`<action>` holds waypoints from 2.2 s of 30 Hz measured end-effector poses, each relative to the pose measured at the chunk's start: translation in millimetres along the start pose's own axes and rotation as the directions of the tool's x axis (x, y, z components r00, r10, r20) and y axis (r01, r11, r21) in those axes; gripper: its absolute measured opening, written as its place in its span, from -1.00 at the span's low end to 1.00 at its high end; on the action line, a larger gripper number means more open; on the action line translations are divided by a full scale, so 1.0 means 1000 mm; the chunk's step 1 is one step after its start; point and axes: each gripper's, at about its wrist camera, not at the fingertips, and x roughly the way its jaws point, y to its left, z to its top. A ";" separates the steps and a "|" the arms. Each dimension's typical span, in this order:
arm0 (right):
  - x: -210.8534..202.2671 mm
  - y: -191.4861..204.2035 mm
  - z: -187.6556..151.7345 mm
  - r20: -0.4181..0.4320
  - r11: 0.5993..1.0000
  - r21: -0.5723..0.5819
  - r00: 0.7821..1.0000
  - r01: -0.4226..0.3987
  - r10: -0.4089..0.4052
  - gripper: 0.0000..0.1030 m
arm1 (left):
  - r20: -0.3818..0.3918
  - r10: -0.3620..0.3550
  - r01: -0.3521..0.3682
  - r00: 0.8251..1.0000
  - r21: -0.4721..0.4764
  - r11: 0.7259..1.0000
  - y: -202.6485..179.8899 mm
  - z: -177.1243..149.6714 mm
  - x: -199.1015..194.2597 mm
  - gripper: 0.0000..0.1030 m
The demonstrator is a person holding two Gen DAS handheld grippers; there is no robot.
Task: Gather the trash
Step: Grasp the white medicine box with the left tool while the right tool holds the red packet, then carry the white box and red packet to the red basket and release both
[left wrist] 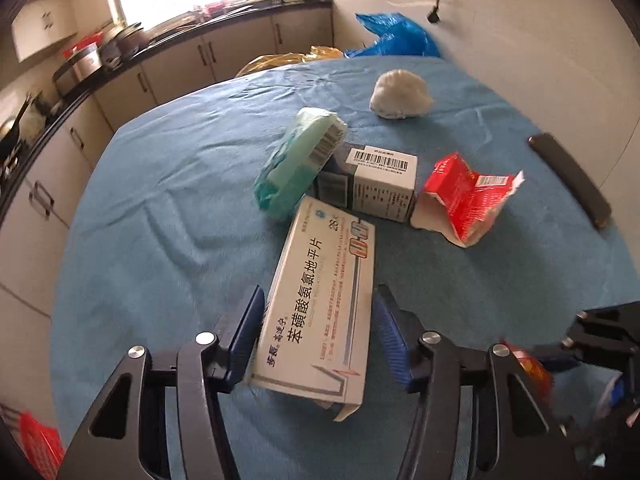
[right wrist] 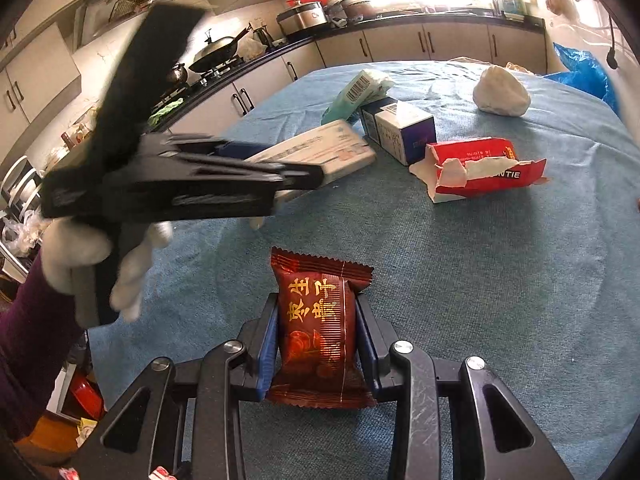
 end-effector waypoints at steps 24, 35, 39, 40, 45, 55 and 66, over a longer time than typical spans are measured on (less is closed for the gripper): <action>0.000 -0.002 0.000 0.003 1.000 0.010 1.000 0.003 -0.003 -0.26 | 0.047 0.065 -0.060 0.997 -0.094 0.994 0.031 -0.069 -0.045 0.56; 0.005 0.017 0.000 -0.008 0.996 -0.023 0.996 0.090 -0.090 0.11 | -0.014 0.045 -0.047 0.999 -0.255 0.966 0.049 -0.084 -0.033 0.03; 0.014 0.044 -0.004 -0.014 0.961 -0.128 0.968 0.245 -0.249 0.06 | 0.025 0.042 -0.031 0.999 -0.346 0.938 0.062 -0.096 -0.054 -0.04; 0.013 0.046 -0.005 -0.008 0.956 -0.131 0.964 0.263 -0.267 -0.22 | 0.041 0.047 -0.029 0.998 -0.360 0.933 0.063 -0.100 -0.061 -0.04; 0.000 0.043 -0.010 0.021 0.969 -0.066 0.971 0.237 -0.236 -0.29 | 0.127 0.059 -0.003 0.990 -0.400 0.917 0.058 -0.127 -0.104 -0.03; -0.043 0.063 -0.025 0.109 0.982 -0.012 0.977 0.187 -0.185 -0.28 | 0.202 0.126 -0.040 0.971 -0.383 0.923 0.044 -0.167 -0.156 -0.03; -0.052 0.102 -0.043 0.126 0.990 -0.036 0.983 0.138 -0.133 -0.28 | 0.228 0.153 -0.038 0.962 -0.441 0.897 0.058 -0.214 -0.178 -0.03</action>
